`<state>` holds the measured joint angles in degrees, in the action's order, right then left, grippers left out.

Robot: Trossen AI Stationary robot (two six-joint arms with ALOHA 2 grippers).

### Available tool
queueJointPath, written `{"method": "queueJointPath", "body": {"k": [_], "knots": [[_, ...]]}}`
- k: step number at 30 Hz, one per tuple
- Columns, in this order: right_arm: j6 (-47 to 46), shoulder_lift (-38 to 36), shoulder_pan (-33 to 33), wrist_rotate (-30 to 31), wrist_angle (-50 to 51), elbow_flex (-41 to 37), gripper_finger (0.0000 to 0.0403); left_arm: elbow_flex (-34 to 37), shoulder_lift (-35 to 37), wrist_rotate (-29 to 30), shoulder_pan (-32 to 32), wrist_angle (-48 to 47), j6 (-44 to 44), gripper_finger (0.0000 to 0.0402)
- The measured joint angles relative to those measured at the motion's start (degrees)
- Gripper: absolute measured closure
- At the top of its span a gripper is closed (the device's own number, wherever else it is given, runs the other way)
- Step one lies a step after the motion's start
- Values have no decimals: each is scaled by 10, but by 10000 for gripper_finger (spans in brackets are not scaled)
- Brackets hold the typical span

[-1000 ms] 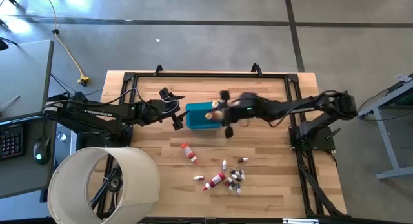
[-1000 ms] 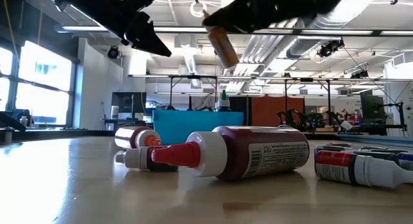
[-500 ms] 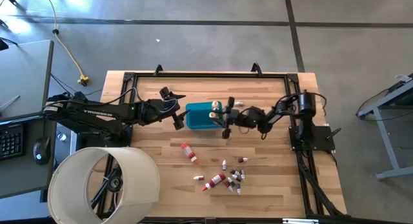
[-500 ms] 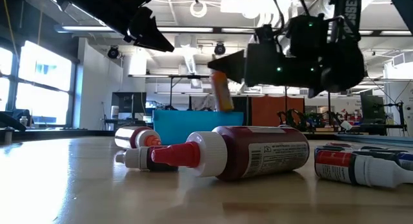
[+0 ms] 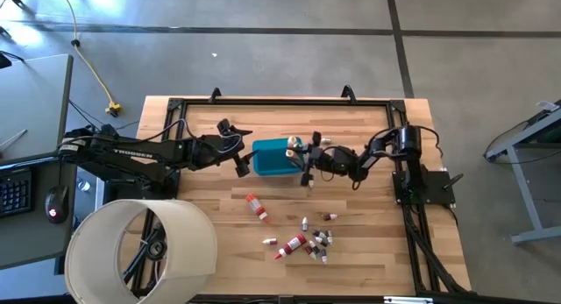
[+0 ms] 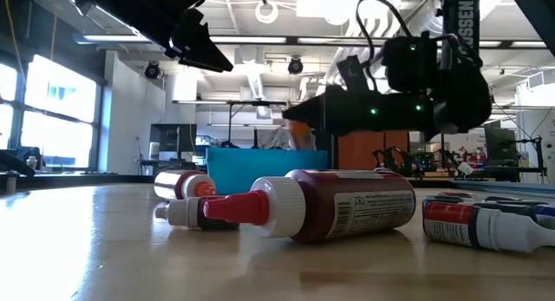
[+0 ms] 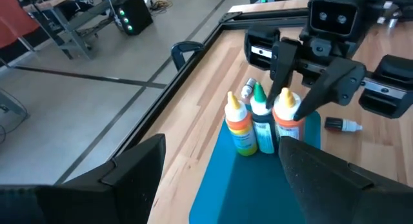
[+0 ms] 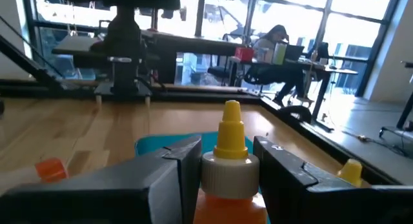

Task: Pick & Place food coloring
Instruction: Put the big yellow food coloring bottle into the bin, then put the big orange food coloring bottle into the bin

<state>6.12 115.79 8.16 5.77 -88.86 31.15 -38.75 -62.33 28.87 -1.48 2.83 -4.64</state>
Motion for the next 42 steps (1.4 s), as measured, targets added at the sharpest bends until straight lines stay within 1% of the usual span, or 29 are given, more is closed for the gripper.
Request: {"method": "queueJointPath", "body": {"k": [3, 7, 15, 20, 23, 27, 29, 30, 32, 34, 36, 38, 40, 42], "knots": [[-1, 0, -1, -1, -1, -15, 279, 0, 0, 0, 0, 0, 0, 102], [15, 0, -1, 14, -2, -20, 272, 0, 0, 0, 0, 0, 3, 102], [48, 0, -1, 12, -3, -20, 228, 0, 0, 1, 0, 1, 33, 102], [54, -2, -1, 12, -8, -20, 205, 0, 0, 1, 0, 1, 36, 102], [81, -30, -6, -2, -8, -21, 200, 0, 0, 1, 0, 2, 36, 102], [122, -100, -33, -25, -7, -21, 199, 0, 0, -5, 0, -5, 36, 102], [146, -145, -49, -58, 18, -20, 199, 0, 0, -42, 0, -25, 36, 102], [155, -170, -56, -80, 45, -20, 199, 0, 0, -71, 0, -40, 35, 102], [159, -216, -68, -129, 133, -19, 199, 0, 0, -143, 0, -70, 30, 102], [160, -258, -76, -169, 238, -19, 199, 0, -10, -226, 6, -87, 5, 102], [160, -289, -83, -166, 312, -19, 199, 0, -28, -287, 18, -96, -37, 102], [148, -310, -91, -133, 347, -19, 200, 1, -46, -324, 35, -81, -76, 102], [129, -323, -99, -101, 368, -19, 204, -1, -73, -342, 51, -65, -107, 102], [121, -329, -105, -82, 377, -19, 208, 0, -97, -342, 67, -66, -128, 102]]}}
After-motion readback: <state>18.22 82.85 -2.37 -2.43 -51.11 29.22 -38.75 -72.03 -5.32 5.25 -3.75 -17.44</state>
